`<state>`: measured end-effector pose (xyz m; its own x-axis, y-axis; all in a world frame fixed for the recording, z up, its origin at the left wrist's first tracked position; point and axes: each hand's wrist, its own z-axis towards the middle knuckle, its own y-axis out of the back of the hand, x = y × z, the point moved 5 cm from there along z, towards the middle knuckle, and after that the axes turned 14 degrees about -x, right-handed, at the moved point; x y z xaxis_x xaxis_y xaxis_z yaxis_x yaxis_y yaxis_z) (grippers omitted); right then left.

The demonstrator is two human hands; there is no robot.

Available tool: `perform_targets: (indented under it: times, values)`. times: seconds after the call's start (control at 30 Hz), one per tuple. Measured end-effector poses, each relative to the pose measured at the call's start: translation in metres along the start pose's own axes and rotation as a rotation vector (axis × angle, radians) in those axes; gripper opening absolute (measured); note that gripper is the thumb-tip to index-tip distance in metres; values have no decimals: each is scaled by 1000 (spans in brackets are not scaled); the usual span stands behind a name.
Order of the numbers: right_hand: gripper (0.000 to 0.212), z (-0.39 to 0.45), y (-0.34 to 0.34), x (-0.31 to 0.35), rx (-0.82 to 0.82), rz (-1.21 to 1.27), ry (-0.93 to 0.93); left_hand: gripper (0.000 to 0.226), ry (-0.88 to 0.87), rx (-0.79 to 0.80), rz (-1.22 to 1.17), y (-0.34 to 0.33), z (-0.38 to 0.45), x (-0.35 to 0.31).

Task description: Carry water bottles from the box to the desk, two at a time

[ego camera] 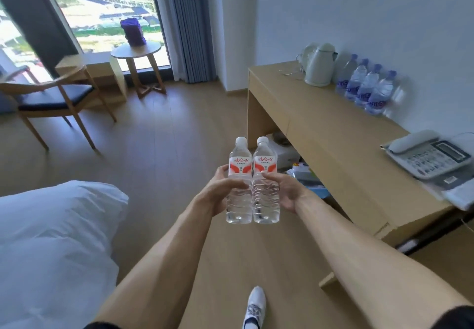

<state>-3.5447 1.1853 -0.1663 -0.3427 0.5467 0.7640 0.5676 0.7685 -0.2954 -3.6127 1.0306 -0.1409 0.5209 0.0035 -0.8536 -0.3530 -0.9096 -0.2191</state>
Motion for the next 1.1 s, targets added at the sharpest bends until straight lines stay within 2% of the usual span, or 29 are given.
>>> perform_targets:
  times: [0.23,0.5,0.63,0.83,1.1]
  values:
    - [43,106,-31,82,73,38,-25,81,22,-67,-16,-10,113,-73]
    - [60,178,-1,161,4,123,39,73,41,22,8,-74,212,-115]
    - [50,203,41,194,-130,163,104,60,58,132,51,-125,260,-126]
    - [36,238,106,244,-377,246,204,67,135,322,121,-210,345,-133]
    - [40,250,172,291,-744,331,284,62,211,605,309,-330,420,-152]
